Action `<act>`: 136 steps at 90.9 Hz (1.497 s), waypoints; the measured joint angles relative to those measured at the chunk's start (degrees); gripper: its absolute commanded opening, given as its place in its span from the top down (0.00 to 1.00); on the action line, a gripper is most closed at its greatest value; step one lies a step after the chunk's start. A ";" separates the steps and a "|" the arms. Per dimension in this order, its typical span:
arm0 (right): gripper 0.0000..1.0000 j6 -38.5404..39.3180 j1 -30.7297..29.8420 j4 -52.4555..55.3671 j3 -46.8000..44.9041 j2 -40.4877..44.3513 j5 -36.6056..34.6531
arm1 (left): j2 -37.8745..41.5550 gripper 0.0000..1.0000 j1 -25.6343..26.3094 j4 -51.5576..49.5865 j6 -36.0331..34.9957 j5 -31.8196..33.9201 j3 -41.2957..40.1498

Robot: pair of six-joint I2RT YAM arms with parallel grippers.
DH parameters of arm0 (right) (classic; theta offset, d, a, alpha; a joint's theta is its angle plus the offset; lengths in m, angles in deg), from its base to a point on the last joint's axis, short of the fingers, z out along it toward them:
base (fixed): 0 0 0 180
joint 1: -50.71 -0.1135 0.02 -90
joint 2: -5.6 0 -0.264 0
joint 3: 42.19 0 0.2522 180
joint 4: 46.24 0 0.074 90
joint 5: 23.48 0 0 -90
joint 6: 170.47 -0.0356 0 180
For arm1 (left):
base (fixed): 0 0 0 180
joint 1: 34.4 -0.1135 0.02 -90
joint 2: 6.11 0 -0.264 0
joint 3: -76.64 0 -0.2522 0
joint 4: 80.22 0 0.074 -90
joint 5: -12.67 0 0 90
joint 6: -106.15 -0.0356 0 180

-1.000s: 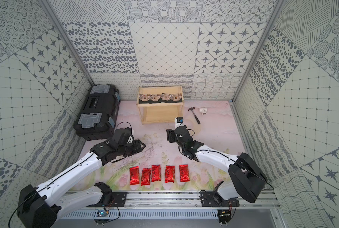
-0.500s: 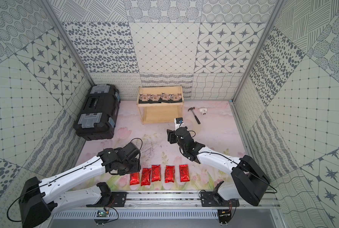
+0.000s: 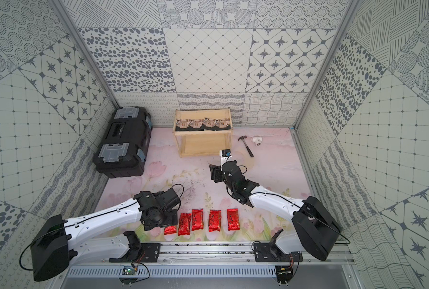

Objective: Place the tea bags on the shelf by color
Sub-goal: Move the tea bag to the center of the board.

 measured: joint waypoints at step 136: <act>0.35 -4.11 -3.43 3.69 7.45 -7.87 5.35 | -14.73 0.38 -22.58 35.41 -4.61 -8.55 0.98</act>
